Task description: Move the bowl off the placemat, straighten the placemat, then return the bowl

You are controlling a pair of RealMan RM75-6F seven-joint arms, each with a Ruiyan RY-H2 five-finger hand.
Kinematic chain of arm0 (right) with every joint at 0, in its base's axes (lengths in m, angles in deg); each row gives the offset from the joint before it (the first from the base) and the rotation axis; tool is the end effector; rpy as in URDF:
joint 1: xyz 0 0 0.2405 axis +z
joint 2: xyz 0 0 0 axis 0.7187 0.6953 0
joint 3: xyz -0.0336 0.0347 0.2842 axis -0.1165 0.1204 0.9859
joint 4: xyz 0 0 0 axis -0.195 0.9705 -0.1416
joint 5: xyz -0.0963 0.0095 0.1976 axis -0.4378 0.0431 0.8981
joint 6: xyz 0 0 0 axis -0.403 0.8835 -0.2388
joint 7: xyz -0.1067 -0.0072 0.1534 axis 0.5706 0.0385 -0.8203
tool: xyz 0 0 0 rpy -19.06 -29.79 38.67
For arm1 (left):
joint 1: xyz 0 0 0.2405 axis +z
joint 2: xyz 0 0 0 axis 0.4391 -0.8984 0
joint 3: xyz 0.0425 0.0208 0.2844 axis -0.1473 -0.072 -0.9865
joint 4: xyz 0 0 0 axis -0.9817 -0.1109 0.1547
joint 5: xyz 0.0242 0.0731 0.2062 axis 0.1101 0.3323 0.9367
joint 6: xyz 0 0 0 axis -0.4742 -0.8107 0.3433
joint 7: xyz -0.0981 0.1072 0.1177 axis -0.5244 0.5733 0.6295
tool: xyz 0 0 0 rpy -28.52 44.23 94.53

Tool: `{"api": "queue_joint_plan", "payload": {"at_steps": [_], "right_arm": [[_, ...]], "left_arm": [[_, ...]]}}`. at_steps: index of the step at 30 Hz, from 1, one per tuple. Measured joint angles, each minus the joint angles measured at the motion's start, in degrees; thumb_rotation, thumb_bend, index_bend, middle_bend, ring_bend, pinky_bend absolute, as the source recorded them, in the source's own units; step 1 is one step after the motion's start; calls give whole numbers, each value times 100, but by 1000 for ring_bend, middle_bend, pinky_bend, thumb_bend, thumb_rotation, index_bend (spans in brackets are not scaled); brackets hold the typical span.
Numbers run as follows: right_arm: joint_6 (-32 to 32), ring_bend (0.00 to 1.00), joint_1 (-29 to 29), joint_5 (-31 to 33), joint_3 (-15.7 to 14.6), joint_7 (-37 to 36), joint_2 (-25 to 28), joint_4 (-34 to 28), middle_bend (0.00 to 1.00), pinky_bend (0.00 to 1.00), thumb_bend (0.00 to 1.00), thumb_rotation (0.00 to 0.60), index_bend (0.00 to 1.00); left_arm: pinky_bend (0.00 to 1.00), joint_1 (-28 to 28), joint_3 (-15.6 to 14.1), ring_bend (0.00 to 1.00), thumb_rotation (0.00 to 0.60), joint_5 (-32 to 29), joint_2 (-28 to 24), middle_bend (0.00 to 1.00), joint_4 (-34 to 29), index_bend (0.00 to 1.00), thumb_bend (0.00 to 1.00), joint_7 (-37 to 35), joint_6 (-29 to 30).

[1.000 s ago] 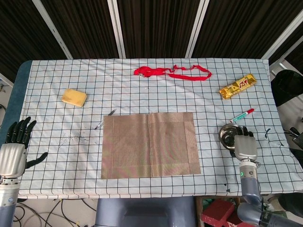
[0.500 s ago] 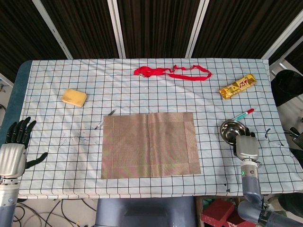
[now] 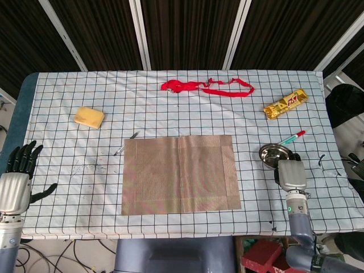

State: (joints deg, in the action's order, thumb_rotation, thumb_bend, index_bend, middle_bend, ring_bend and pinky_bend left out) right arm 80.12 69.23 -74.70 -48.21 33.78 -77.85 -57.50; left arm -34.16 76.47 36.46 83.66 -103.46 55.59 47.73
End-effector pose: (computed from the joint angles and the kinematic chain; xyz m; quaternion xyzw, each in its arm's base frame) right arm -0.3323 -0.3536 0.0311 0.6280 -0.3738 0.2558 0.6329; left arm -0.3078 0.2538 0.1342 -0.5724 -0.3296 -0.4735 0.5826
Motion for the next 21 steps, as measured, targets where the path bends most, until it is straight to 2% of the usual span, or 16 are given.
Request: {"api": "queue_joint_plan", "payload": {"at_steps": [6, 21], "right_arm": [[238, 155, -66, -493, -81, -437, -58, 140, 412, 196, 532, 600, 879], [556, 164, -129, -1157, -132, -867, -161, 104, 443, 196, 548, 600, 924]], "left_arm": [[0, 9, -1, 0, 600, 20, -6, 0, 3, 58, 37, -31, 26], [0, 11, -5, 0, 600, 39, -13, 0, 12, 58, 37, -54, 36]]}}
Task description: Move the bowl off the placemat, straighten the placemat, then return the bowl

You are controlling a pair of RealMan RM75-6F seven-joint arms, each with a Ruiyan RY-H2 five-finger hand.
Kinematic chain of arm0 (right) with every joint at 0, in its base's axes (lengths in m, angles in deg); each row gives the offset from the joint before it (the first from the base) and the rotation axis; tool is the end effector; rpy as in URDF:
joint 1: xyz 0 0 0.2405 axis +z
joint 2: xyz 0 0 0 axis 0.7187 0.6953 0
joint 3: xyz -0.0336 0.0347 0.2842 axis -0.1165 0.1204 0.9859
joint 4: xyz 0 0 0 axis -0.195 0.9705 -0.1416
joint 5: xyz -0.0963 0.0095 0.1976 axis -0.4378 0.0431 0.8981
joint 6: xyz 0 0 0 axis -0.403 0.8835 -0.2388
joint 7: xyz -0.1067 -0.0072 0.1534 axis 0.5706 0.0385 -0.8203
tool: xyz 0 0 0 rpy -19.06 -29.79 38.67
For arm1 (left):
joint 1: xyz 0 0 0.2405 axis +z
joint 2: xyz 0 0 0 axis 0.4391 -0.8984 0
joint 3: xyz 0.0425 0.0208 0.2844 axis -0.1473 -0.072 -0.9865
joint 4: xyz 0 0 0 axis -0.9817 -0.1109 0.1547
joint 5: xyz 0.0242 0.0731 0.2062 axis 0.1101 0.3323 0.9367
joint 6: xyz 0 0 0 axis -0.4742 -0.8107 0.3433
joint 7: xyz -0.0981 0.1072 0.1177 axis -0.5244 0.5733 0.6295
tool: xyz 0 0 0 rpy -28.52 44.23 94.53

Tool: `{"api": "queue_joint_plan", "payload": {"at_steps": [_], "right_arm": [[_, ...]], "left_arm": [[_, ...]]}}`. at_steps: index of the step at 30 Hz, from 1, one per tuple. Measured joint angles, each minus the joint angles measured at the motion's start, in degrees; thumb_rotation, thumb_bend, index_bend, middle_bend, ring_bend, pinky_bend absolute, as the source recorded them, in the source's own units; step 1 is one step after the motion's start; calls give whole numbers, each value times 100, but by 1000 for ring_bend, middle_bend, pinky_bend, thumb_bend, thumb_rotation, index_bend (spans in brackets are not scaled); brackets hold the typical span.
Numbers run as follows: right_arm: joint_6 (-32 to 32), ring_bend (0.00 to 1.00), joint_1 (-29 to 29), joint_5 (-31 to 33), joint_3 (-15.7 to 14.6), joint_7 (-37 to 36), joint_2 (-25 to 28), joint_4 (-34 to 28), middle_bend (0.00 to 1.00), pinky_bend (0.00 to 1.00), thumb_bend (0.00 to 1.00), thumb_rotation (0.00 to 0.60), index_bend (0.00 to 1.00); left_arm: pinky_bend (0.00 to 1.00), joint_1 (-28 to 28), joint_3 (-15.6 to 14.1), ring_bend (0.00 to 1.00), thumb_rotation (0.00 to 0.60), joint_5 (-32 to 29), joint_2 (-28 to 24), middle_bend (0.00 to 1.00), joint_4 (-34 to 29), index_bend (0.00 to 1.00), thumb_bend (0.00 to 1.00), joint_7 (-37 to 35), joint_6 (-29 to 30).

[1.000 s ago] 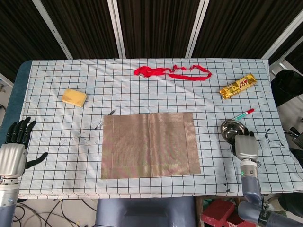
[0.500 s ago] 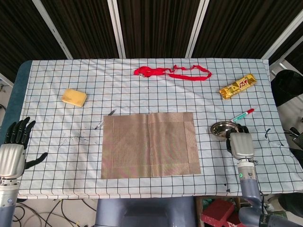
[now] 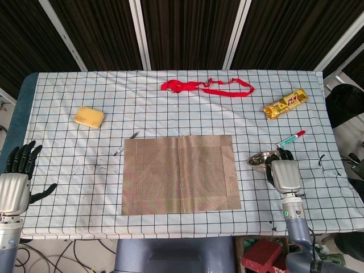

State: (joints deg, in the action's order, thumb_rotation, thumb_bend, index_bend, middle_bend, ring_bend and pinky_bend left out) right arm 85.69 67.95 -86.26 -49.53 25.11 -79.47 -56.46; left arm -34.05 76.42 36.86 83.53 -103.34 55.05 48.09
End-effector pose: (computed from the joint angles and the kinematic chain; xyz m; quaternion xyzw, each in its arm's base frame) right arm -0.3025 -0.3439 0.0285 0.6311 -0.3423 0.3490 0.6022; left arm -0.3075 0.2528 0.1356 -0.5719 -0.3283 -0.4773 0.5808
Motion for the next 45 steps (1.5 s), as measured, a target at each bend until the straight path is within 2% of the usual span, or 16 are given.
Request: {"api": "queue_joint_plan", "payload": {"at_steps": [12, 22, 34, 45], "right_arm": [[176, 168, 96, -280, 141, 12, -97, -432, 449, 196, 550, 600, 931], [165, 168, 281, -342, 287, 276, -326, -1165, 450, 196, 550, 600, 932], [-101, 170, 765, -256, 400, 1010, -1434, -1346, 451, 196, 551, 600, 932], [-246, 171, 1145, 59, 662, 1275, -2407, -769, 452, 196, 551, 600, 932]], "left_arm": [[0, 1, 7, 0, 600, -2, -14, 0, 6, 58, 37, -35, 4], [0, -14, 13, 0, 600, -18, -21, 0, 9, 58, 37, -49, -29], [0, -15, 18, 0, 600, -75, -57, 0, -30, 58, 37, -120, -79], [0, -27, -21, 0, 600, -74, -101, 0, -83, 58, 37, -243, -160]]}}
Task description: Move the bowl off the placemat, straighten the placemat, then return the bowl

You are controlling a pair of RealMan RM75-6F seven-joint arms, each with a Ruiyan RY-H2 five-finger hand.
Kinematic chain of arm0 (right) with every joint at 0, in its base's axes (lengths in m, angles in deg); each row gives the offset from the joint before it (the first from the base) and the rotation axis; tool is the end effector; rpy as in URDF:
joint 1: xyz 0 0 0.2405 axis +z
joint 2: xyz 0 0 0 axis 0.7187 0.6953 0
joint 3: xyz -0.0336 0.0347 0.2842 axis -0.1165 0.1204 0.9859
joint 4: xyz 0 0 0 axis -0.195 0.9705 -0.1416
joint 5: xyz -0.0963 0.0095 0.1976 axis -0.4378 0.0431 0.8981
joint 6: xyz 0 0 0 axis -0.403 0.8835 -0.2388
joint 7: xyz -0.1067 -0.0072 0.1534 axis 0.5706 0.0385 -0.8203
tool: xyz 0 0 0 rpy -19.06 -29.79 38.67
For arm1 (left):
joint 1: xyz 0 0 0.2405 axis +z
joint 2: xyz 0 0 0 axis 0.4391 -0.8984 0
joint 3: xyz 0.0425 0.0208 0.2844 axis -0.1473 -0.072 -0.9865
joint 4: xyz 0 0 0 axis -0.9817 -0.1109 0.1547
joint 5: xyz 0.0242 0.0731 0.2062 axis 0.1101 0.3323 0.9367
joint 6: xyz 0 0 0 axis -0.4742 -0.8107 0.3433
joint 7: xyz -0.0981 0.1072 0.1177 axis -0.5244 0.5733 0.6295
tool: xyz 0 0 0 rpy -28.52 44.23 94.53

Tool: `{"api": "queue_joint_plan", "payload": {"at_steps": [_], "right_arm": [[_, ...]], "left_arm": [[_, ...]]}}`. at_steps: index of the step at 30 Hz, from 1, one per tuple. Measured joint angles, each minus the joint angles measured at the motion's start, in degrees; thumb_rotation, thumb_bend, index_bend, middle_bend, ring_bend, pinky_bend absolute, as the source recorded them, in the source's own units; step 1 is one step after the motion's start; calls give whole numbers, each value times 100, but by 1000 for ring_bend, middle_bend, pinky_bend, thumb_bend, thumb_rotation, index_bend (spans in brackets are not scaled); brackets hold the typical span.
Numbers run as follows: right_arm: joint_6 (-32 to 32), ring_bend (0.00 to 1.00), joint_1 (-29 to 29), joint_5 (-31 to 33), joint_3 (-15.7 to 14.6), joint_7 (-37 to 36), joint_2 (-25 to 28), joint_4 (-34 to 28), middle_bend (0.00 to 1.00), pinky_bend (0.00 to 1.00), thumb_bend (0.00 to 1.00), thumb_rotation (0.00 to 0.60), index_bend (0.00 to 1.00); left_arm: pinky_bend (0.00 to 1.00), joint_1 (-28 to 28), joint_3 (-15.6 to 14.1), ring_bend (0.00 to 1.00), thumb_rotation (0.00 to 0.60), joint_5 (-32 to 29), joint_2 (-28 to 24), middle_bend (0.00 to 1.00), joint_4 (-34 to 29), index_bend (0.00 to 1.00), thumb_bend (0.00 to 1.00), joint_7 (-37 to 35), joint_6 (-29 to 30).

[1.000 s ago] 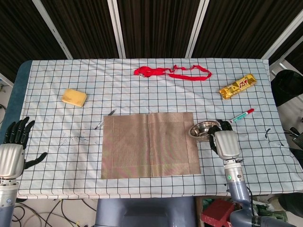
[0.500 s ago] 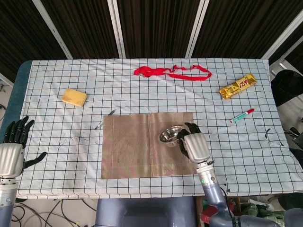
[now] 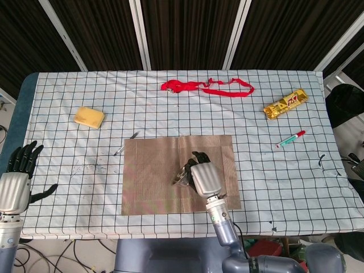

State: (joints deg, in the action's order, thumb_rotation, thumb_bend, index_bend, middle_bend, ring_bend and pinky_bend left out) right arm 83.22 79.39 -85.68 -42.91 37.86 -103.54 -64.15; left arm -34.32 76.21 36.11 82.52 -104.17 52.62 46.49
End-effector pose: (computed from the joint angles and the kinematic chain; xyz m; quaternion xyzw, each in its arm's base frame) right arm -0.0885 -0.3367 -0.1037 0.6471 -0.3915 0.4785 0.4462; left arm -0.3093 0.2545 0.1357 -0.5707 -0.3497 -0.4791 0.5679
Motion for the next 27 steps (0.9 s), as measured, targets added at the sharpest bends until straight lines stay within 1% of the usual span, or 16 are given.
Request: {"api": "queue_joint_plan", "payload": {"at_steps": [8, 17, 21, 24, 27], "right_arm": [[18, 171, 165, 134, 258, -142, -468, 428, 453, 196, 550, 600, 932], [167, 171, 406, -1, 533, -640, -970, 1130, 452, 196, 550, 600, 932], [252, 171, 407, -64, 540, -892, -1081, 1380, 448, 196, 546, 600, 932], [278, 171, 354, -63, 499, -994, -1116, 1503, 426, 196, 491, 600, 927], [265, 171, 270, -42, 390, -955, -1054, 1499, 420, 196, 462, 600, 915]], "left_arm": [[0, -13, -2, 0, 600, -18, -13, 0, -36, 58, 37, -49, -42], [0, -19, 25, 0, 600, -77, -19, 0, -36, 58, 37, -86, -68], [0, -39, 14, 0, 600, -73, -3, 0, -32, 58, 37, -54, -109], [0, -42, 6, 0, 600, -64, 7, 0, -31, 58, 37, -27, -110], [0, -40, 24, 0, 600, -80, 8, 0, -23, 58, 38, -33, -96]]}}
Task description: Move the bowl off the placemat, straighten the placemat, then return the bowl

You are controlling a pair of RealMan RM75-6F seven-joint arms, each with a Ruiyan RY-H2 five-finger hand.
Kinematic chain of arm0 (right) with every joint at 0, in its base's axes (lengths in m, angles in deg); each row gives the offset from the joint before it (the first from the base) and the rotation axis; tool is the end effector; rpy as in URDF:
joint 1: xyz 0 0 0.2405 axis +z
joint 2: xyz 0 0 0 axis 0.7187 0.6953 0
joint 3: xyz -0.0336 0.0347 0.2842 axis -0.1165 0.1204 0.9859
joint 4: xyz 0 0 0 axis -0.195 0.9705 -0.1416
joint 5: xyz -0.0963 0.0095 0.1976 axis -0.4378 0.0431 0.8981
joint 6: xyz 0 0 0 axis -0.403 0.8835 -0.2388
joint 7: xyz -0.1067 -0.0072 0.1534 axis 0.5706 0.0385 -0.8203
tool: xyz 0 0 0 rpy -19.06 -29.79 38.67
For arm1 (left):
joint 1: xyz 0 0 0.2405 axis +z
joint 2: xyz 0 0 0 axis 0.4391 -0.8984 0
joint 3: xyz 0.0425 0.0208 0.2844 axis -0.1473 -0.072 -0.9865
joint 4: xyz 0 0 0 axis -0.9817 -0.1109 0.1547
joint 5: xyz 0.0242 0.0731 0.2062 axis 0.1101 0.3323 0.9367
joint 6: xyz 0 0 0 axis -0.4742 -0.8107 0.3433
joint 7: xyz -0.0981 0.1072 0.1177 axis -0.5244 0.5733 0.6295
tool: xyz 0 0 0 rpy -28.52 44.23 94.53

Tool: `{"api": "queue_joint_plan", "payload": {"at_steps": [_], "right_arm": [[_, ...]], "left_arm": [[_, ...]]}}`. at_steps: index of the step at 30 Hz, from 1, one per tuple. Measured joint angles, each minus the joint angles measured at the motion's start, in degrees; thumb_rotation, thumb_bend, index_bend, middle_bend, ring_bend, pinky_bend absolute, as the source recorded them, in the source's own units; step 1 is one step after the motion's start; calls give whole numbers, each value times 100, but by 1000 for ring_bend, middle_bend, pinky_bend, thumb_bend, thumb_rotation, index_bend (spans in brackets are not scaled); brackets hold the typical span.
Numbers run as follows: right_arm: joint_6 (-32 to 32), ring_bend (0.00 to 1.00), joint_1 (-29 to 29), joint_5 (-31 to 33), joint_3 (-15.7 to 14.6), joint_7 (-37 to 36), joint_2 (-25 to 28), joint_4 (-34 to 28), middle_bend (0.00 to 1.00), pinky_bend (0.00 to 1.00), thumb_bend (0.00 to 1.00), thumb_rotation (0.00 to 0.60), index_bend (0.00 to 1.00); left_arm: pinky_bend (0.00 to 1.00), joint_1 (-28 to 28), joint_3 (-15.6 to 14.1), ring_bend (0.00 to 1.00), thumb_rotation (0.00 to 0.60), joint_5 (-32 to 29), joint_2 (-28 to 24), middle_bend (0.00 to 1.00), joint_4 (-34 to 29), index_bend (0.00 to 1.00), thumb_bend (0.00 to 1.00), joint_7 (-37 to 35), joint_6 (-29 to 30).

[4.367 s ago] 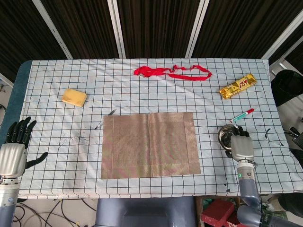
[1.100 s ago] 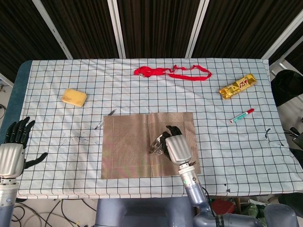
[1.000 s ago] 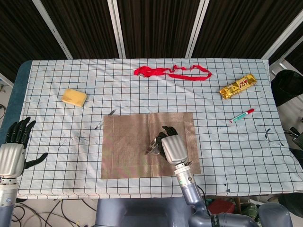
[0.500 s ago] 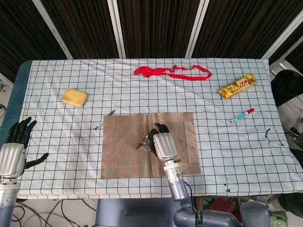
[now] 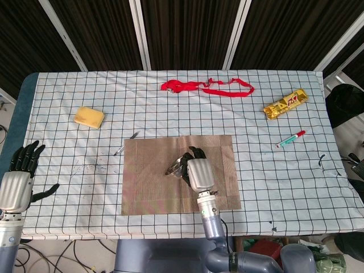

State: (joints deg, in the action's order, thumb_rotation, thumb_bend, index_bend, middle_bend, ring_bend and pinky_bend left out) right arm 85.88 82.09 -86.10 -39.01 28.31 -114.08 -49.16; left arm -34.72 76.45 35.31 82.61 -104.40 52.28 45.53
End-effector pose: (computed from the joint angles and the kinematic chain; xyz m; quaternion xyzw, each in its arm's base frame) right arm -0.0819 -0.3523 -0.1352 0.5856 -0.4282 0.5136 0.4581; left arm -0.3095 0.2581 0.1335 -0.5689 -0.3581 -0.4782 0.5652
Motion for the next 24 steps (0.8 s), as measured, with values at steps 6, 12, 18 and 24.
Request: {"api": "queue_joint_plan", "payload": {"at_steps": [6, 12, 18, 24], "right_arm": [[16, 130, -212, -5, -253, 118, 204, -146, 333, 183, 327, 600, 741], [-1, 79, -432, 105, -488, 478, 434, -458, 226, 175, 241, 600, 463], [43, 44, -648, 147, -685, 720, 749, -915, 144, 172, 161, 600, 287], [94, 30, -857, 174, -892, 978, 1163, -1422, 94, 172, 115, 600, 200]], "left_arm": [[0, -2, -4, 0, 600, 11, 5, 0, 9, 58, 37, 16, 4], [0, 8, -28, 0, 600, 58, 2, 0, 30, 58, 37, 42, 38], [0, 19, -31, 0, 600, 82, -7, 0, 50, 58, 37, 38, 70], [0, 24, -48, 0, 600, 138, -9, 0, 82, 58, 37, 63, 106]]}}
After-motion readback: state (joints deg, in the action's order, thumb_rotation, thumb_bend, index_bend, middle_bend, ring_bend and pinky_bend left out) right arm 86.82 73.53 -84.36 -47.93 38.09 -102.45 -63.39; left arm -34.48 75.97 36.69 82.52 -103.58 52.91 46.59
